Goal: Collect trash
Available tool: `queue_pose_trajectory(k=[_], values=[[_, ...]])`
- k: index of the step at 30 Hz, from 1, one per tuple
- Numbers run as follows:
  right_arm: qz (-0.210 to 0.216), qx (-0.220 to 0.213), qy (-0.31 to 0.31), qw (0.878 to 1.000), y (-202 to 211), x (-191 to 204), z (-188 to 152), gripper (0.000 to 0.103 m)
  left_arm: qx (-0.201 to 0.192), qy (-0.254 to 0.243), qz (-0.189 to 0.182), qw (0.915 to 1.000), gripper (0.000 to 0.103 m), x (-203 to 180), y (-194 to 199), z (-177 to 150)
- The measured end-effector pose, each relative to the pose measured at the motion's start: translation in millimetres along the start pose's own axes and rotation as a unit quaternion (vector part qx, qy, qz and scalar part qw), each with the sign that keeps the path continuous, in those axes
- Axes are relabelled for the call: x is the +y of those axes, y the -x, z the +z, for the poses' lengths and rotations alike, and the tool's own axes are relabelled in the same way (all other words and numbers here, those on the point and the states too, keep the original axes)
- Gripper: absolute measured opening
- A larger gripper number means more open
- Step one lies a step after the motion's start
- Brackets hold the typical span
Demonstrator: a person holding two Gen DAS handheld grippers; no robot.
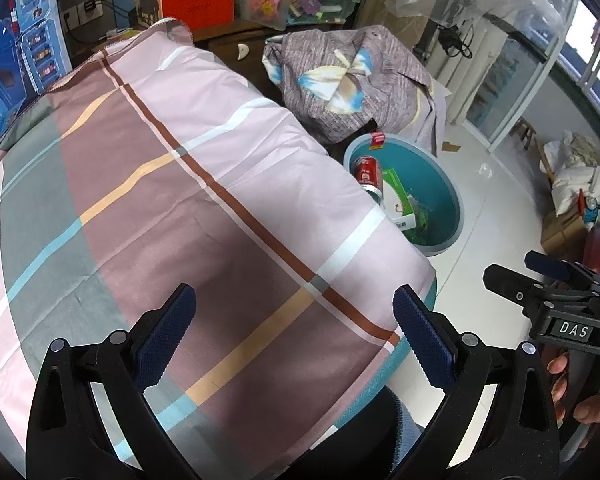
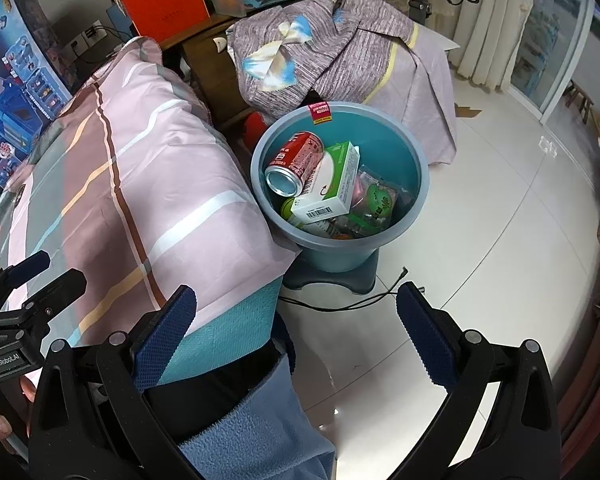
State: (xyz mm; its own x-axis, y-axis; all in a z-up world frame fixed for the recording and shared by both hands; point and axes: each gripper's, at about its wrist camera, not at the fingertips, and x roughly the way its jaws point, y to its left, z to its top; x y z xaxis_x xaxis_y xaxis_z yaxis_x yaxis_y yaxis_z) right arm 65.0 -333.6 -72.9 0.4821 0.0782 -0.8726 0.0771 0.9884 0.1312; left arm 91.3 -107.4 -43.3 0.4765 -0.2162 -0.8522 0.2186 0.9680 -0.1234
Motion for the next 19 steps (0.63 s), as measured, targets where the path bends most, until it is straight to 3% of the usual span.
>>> queue_pose_trajectory(k=[19], values=[[-0.005, -0.007, 0.002, 1.0, -1.8, -2.8, 6.5, 0.096, 0.017, -0.001, 0.021, 0.9996, 0.099, -0.3, -8.9, -1.9]])
